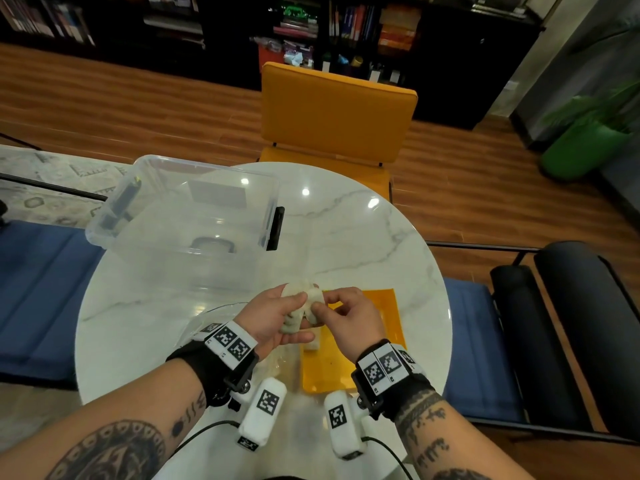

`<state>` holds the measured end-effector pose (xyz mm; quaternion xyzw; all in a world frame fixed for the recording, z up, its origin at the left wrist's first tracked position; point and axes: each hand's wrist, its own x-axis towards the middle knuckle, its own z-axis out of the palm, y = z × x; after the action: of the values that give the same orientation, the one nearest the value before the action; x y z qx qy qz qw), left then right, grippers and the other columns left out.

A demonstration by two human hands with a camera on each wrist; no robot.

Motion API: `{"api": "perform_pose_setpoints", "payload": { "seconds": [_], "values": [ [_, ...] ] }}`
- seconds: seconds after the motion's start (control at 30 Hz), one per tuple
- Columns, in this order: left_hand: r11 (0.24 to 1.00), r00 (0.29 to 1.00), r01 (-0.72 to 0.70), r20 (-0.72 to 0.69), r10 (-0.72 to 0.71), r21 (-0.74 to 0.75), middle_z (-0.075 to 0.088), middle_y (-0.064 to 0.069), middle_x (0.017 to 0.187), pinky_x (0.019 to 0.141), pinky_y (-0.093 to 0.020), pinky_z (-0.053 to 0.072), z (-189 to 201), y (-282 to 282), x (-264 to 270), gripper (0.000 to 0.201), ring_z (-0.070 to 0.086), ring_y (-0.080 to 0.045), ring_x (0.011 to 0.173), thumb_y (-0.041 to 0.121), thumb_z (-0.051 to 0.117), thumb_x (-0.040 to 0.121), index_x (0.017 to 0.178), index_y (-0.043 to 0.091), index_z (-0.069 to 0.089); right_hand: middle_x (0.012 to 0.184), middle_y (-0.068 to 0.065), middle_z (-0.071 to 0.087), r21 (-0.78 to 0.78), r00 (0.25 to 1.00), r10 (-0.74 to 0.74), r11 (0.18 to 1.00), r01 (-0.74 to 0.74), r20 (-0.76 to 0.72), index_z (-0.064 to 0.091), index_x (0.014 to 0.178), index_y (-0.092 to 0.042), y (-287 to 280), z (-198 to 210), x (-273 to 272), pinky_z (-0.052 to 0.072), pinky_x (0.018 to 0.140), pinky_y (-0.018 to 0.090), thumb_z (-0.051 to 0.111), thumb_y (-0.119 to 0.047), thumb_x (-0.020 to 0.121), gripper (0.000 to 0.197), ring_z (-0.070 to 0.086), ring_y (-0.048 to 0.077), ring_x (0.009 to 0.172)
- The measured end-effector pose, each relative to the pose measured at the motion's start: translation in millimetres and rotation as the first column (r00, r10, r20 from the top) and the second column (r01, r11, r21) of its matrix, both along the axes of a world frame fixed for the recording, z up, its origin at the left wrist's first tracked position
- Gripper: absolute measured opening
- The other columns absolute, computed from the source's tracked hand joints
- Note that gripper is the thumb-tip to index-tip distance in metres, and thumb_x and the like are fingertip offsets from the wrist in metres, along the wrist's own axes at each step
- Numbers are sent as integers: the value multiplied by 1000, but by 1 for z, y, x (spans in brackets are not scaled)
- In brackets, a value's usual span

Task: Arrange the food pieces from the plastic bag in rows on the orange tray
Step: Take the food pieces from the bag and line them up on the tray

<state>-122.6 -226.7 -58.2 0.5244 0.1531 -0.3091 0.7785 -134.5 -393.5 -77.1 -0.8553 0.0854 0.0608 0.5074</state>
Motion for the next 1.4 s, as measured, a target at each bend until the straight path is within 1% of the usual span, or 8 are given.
{"api": "perform_pose_setpoints", "payload": {
  "seconds": [0.13, 0.3, 0.53, 0.67, 0.9, 1.1, 1.3, 1.4],
  "values": [
    [1000, 999, 15, 40, -15, 10, 73, -14, 110, 70, -33, 59, -1, 1, 0, 22, 71, -28, 101, 16, 58, 97, 118, 13, 62, 81, -8, 67, 132, 998, -65, 989, 65, -7, 66, 82, -25, -2, -2, 5, 53, 75, 30, 75, -31, 85, 10, 63, 12, 76],
    [985, 993, -16, 117, -4, 170, 73, -10, 89, 58, -25, 55, -9, 0, 1, 12, 70, -19, 77, 13, 67, 92, 104, 11, 66, 71, -10, 64, 199, 999, 25, 980, -19, -28, 66, 83, -22, -2, -1, 3, 49, 66, 19, 76, -23, 85, 10, 59, 3, 65],
    [951, 995, -49, 100, 19, 306, 74, -13, 97, 56, -28, 53, -25, 7, 1, 11, 71, -23, 78, 13, 63, 94, 105, 13, 64, 63, -13, 63, 105, 995, 26, 994, -16, -100, 63, 76, -26, -12, -25, 2, 48, 63, 21, 75, -18, 86, 17, 58, 5, 60],
    [846, 999, -28, 55, -1, 533, 73, -13, 93, 54, -28, 52, -46, 13, -2, 59, 69, -19, 70, 19, 65, 90, 142, 9, 41, 71, -5, 68, -30, 969, -27, 999, 20, -247, 61, 75, -24, -23, -53, -2, 57, 72, 41, 79, -23, 79, 18, 63, 20, 68],
    [655, 979, 120, 21, -204, 746, 71, -7, 102, 53, -26, 54, -66, 5, -11, 83, 71, -13, 71, 34, 75, 80, 150, 14, 34, 79, -6, 67, -200, 868, 94, 956, -215, -487, 63, 75, -26, -12, -76, -6, 49, 63, 29, 83, -39, 69, 25, 59, 14, 73],
    [539, 938, 170, 32, -346, 825, 70, -3, 78, 56, -32, 60, -69, 3, -10, 36, 71, -19, 64, 32, 75, 73, 102, 17, 60, 75, -7, 65, -251, 868, -9, 959, -133, -496, 63, 73, -25, 0, -83, 4, 48, 61, 25, 81, -30, 75, 19, 58, 12, 70],
    [541, 941, 177, 20, -339, 822, 69, -2, 76, 44, -21, 46, -70, 3, -11, 33, 61, -12, 51, 32, 74, 75, 100, 17, 60, 78, -7, 65, -283, 871, -27, 950, -130, -491, 63, 77, -25, 2, -86, 5, 42, 54, 21, 79, -30, 77, 17, 56, 9, 68],
    [580, 949, 170, 26, -314, 797, 69, -3, 73, 47, -25, 51, -70, 4, -11, 34, 62, -14, 52, 30, 75, 75, 101, 15, 59, 83, -7, 66, -282, 874, -36, 952, -117, -484, 61, 80, -26, 2, -84, 5, 40, 55, 21, 79, -31, 77, 20, 57, 10, 72]
  ]
}}
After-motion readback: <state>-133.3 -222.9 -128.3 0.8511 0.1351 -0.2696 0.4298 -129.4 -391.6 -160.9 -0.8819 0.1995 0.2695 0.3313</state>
